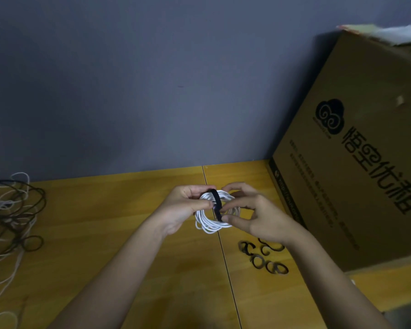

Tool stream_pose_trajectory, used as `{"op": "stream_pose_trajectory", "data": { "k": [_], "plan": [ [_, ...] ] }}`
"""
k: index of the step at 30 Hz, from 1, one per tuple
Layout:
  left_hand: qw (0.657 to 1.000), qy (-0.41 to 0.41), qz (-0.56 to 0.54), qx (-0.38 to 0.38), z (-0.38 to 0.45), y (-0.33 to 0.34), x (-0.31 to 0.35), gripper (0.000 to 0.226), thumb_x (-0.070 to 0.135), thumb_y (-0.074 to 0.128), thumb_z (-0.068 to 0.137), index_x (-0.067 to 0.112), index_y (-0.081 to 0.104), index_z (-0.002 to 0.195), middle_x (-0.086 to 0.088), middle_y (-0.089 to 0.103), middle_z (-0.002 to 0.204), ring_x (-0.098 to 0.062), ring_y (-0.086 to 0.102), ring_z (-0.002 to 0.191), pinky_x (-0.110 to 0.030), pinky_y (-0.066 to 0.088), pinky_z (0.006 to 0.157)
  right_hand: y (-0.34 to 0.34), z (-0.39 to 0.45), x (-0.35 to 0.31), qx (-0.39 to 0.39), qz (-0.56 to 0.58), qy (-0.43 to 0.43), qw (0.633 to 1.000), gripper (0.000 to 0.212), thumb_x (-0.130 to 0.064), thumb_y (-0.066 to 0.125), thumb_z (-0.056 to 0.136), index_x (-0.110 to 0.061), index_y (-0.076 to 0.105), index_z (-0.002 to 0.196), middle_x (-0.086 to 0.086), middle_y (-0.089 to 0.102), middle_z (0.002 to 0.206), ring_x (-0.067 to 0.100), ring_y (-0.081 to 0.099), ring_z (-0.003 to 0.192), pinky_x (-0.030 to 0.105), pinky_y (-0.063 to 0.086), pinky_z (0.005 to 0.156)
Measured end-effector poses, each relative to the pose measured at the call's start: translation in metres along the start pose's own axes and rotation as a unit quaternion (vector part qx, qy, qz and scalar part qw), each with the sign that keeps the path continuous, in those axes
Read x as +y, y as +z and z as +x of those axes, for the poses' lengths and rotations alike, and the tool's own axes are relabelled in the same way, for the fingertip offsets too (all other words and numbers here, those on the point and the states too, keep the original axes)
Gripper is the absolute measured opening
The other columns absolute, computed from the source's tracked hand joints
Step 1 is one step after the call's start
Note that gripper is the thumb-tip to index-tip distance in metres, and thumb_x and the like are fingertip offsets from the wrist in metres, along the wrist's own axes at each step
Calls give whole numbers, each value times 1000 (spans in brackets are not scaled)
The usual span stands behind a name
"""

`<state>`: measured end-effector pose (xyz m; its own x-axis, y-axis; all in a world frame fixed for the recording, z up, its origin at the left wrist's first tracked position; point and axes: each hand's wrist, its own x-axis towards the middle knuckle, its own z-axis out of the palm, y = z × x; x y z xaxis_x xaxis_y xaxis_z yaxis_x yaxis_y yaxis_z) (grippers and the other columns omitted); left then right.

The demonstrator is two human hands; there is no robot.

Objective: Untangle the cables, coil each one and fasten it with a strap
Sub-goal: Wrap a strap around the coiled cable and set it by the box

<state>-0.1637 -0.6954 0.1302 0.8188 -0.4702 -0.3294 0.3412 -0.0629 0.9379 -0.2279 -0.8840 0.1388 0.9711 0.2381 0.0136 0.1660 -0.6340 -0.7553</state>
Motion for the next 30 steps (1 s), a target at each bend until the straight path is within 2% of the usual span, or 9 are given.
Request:
{"op": "stream_pose_trajectory", "data": {
  "k": [5,8,11,14,16,20,24,28,30],
  "plan": [
    [1000,4,-13,12,2,3,-4,41,-14,61,81,16,68,108,3,74,86,-3,66,74,-12,50,66,5,2,2,-11,-45,-3,999,7,-26,66,89,-23,73,88,-16,40,130,-6,43,114,25,42,96],
    [1000,12,-3,15,3,2,-5,41,-13,61,82,17,68,108,4,74,88,0,66,75,-10,48,68,12,1,0,79,-20,-33,996,11,-18,55,96,-25,60,88,-12,45,126,-7,44,116,16,39,96],
    [1000,21,-5,3,0,3,-7,38,-12,62,82,15,68,107,3,74,90,-3,66,80,-12,49,70,22,2,-2,211,92,-18,973,13,-16,48,97,-20,56,88,-11,59,112,0,54,109,18,43,91],
    [999,42,12,-22,-4,5,-5,37,-12,61,83,20,70,99,5,75,90,-3,65,81,-12,48,71,28,7,-9,252,276,34,927,18,-4,42,100,-8,55,88,-4,68,87,7,65,86,19,49,77],
    [998,50,27,-34,-6,5,-3,37,-11,60,83,21,70,98,8,74,86,-1,64,78,-11,47,69,27,9,-15,259,323,51,909,18,-2,40,100,-4,52,87,-3,67,79,6,64,75,18,50,69],
    [996,55,48,-42,-8,5,-2,36,-10,58,85,21,70,99,7,73,84,-5,63,77,-13,49,70,24,14,-15,270,280,63,919,19,-7,44,100,-11,53,84,-1,59,68,16,55,63,26,46,62],
    [994,70,63,-47,-10,10,-1,43,-13,56,83,18,69,110,12,74,88,2,65,82,-11,49,77,21,20,-13,253,224,68,939,18,-20,49,98,-24,57,83,19,64,82,39,61,79,46,51,73],
    [989,105,94,-48,-12,14,0,43,-9,55,86,31,68,99,13,73,88,1,65,86,-13,48,79,16,26,-16,230,141,80,959,18,-14,50,98,-17,55,81,-6,55,69,6,50,62,24,42,62],
    [987,114,102,-43,-11,15,-3,38,-2,59,85,27,67,107,6,73,96,-6,64,88,-21,47,82,16,29,-15,222,132,111,960,19,-14,50,98,-17,55,80,-7,54,70,4,49,65,23,40,64]
  ]
}}
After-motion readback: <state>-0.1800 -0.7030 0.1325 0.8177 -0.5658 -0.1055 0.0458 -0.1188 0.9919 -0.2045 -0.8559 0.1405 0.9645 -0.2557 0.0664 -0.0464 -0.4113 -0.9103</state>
